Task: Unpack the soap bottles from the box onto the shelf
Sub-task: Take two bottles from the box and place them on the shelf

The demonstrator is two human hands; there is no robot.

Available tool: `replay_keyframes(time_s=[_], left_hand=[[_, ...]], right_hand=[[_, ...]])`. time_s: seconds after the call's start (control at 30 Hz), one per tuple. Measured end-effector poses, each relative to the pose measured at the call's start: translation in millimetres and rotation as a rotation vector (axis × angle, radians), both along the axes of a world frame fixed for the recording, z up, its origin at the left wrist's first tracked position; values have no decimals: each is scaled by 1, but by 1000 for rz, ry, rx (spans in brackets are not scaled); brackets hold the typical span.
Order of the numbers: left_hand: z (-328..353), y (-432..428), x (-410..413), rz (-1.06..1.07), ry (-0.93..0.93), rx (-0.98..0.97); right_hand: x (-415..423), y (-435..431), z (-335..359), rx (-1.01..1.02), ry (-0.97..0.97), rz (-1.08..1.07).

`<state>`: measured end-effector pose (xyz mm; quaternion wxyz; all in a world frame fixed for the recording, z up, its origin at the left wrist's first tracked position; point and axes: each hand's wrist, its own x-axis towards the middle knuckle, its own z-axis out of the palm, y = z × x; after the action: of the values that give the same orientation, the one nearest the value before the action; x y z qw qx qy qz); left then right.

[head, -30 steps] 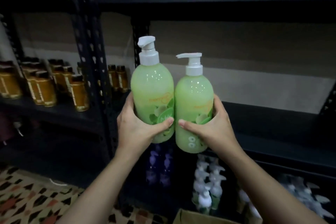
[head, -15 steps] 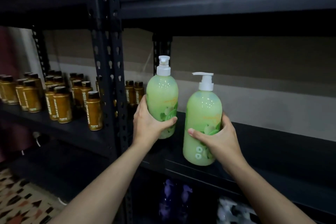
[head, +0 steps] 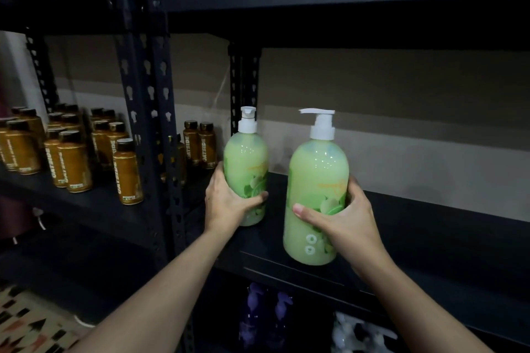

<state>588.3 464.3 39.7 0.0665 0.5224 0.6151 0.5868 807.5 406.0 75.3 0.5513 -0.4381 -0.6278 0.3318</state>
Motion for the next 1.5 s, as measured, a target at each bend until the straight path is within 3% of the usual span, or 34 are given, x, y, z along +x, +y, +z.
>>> replay_keyframes(time_s=[0.43, 0.77, 1.17, 1.5], left_hand=[[-3, 7, -4, -90, -19, -15], [-9, 12, -18, -156, -75, -193], [-20, 7, -14, -198, -133, -113], [-20, 14, -17, -284, -222, -57]], right_hand=[[3, -7, 4, 14, -22, 7], [6, -9, -5, -10, 2, -31], [-32, 50, 30, 44, 46, -128], [-60, 93, 6, 9, -41, -159]])
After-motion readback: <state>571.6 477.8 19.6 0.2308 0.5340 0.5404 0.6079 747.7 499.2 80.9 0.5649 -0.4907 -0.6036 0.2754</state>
